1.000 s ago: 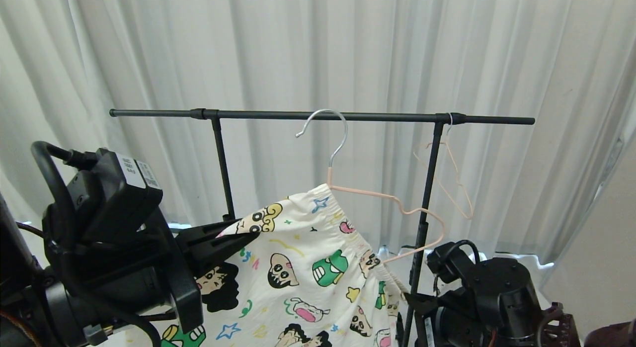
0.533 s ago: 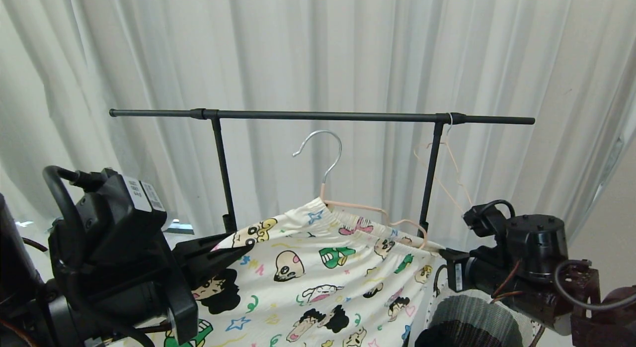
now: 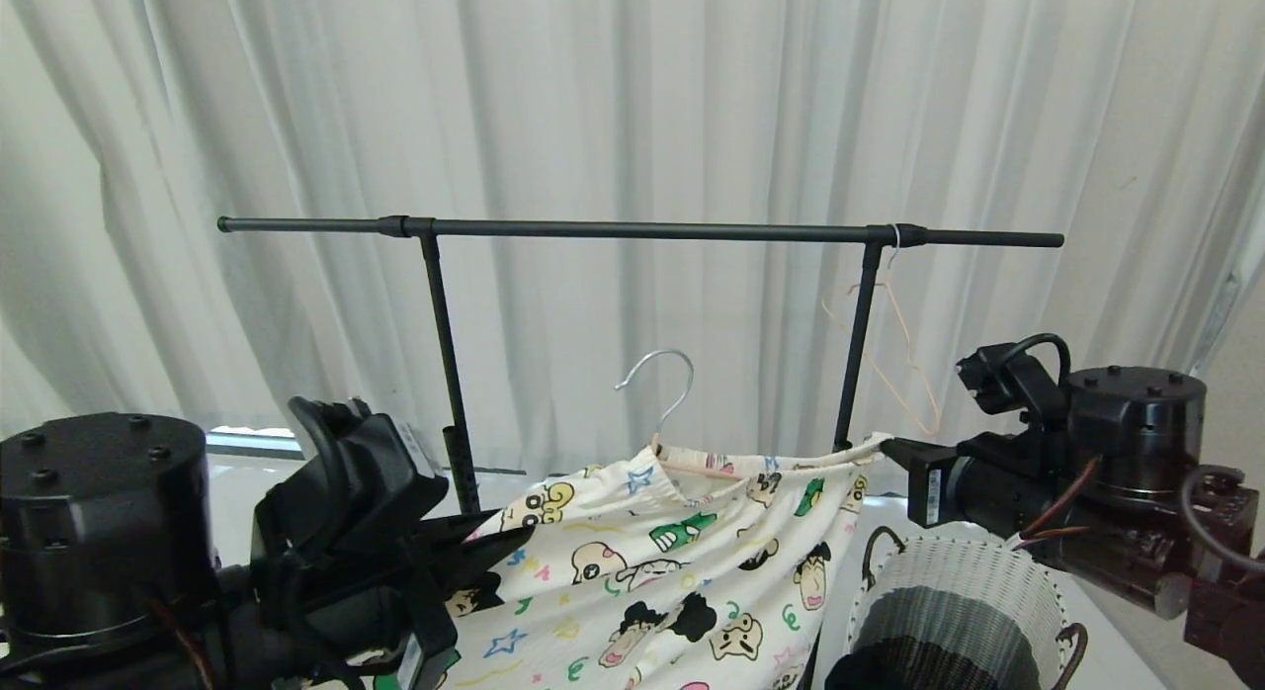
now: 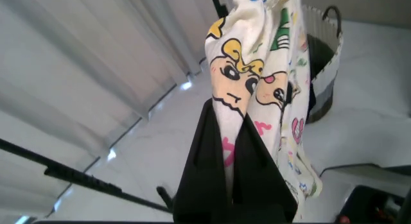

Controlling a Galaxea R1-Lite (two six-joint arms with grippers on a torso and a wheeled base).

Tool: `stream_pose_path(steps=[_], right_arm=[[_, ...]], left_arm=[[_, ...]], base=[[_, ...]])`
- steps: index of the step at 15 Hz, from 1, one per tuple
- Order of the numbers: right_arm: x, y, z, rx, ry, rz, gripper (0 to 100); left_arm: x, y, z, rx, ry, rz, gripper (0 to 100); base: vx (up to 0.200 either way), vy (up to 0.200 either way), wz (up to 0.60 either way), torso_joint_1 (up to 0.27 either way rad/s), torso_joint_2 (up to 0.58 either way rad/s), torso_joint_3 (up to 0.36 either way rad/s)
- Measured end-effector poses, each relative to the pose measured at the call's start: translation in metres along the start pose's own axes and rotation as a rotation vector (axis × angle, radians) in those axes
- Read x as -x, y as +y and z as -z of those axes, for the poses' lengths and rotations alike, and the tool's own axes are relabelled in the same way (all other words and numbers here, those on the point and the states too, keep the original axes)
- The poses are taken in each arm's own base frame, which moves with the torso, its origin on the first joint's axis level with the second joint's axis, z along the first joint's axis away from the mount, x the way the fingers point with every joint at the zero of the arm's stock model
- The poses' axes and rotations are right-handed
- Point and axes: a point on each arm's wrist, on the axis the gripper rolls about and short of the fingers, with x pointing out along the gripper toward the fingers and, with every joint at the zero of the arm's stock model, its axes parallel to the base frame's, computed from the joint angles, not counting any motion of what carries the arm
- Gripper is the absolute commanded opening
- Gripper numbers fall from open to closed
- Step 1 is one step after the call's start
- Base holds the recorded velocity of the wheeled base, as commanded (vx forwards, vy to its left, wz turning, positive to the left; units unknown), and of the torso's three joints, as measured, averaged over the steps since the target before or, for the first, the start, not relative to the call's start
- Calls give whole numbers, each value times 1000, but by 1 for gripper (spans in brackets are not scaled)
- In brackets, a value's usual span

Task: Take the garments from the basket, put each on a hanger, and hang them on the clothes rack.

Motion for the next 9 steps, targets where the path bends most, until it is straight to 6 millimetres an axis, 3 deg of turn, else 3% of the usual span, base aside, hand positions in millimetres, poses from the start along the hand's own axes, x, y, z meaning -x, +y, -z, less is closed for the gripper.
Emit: stream_pose_path(steps=[2, 3, 9], right_arm=[[12, 0, -3, 30, 32, -19, 0], [18, 0, -4, 42, 54, -31, 100], [48, 5, -23, 211, 19, -201, 100]], left_arm=[[-9, 5, -2, -2, -21, -22, 0], [-13, 6, -1, -3, -26, -25, 0], [-24, 4, -5, -13, -83, -18, 0]], base=[[0, 0, 0, 0, 0, 0], [0, 0, 0, 0, 0, 0], [0, 0, 0, 0, 0, 0]])
